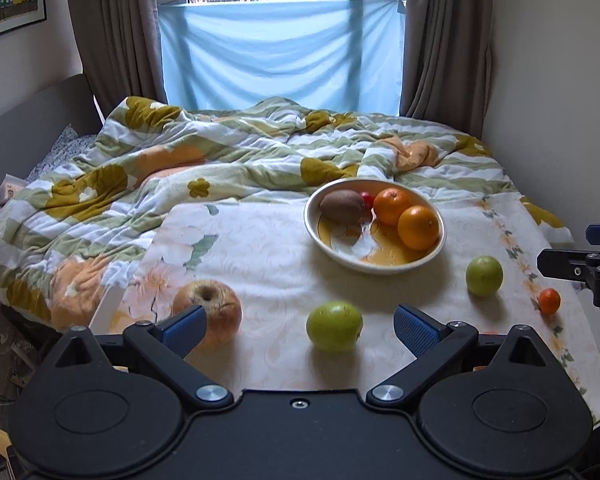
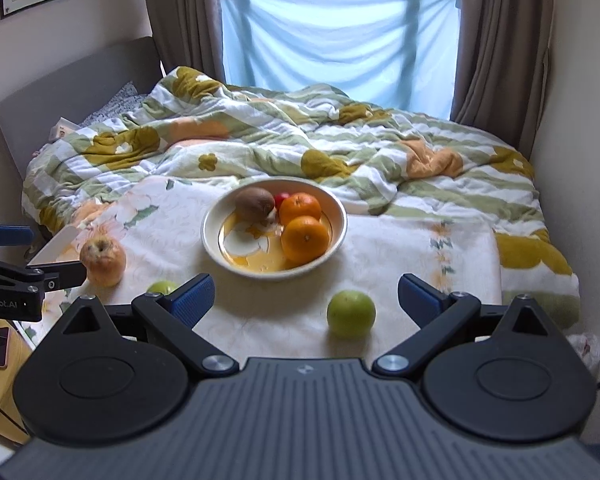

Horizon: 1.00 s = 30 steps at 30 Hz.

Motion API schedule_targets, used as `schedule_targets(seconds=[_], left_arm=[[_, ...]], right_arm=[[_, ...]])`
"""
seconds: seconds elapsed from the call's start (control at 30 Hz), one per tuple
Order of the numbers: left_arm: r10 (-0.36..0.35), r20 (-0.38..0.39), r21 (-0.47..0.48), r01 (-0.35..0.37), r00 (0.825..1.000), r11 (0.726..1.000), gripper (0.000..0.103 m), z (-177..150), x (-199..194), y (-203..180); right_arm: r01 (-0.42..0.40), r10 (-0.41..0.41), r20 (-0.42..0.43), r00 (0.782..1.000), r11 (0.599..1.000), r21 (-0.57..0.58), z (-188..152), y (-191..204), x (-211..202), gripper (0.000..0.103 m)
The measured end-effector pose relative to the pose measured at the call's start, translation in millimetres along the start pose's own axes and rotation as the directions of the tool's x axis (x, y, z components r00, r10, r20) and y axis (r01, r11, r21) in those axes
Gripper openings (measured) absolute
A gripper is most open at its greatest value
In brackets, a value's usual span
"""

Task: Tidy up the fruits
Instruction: 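Withdraw both tools and move the left tool toward the other red cherry tomato, then grasp the red cherry tomato with the left tool while the right tool grasps the small mandarin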

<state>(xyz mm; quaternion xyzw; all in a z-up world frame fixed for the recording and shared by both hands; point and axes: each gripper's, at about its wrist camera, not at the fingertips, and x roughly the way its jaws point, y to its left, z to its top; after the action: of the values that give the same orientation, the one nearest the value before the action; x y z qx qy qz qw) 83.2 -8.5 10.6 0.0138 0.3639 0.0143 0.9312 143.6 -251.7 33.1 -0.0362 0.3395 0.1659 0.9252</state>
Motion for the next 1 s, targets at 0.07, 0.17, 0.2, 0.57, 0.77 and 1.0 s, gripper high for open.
schedule_targets(seconds=[0.07,0.17,0.2,0.57,0.77,1.0], left_arm=[[0.0,-0.015,-0.004,0.0,1.0,1.0,0.102,-8.6,3.1,-0.2],[-0.001,-0.05,-0.019,0.0,0.999,1.0,0.101,-21.2,12.4,1.0],[-0.004,-0.06,-0.026,0.003,0.998,1.0,0.101,-25.9,15.5,1.4],[0.026,-0.095,-0.045,-0.03,0.995,0.999,0.086,-71.5,55.0,-4.8],[0.021,-0.11,-0.035,-0.025,0.994,0.999,0.073,-81.5,70.9,-11.4],[0.02,-0.122,-0.03,-0.024,0.992,0.999,0.049,-84.4,80.1,-14.4]], right_arm=[[0.002,-0.001,-0.015,1.0,1.0,0.006,-7.5,1.5,1.2,0.103],[0.006,-0.005,-0.031,1.0,1.0,0.007,-20.9,4.4,4.2,0.103],[0.01,-0.009,-0.039,0.999,1.0,0.007,-24.9,5.0,6.1,0.103],[0.017,-0.014,-0.103,0.995,1.0,0.022,-78.9,7.9,36.6,0.103],[0.036,-0.03,-0.132,0.991,0.999,0.038,-95.7,7.1,55.9,0.103],[0.031,-0.027,-0.155,0.988,0.999,0.022,-102.9,11.2,70.2,0.103]])
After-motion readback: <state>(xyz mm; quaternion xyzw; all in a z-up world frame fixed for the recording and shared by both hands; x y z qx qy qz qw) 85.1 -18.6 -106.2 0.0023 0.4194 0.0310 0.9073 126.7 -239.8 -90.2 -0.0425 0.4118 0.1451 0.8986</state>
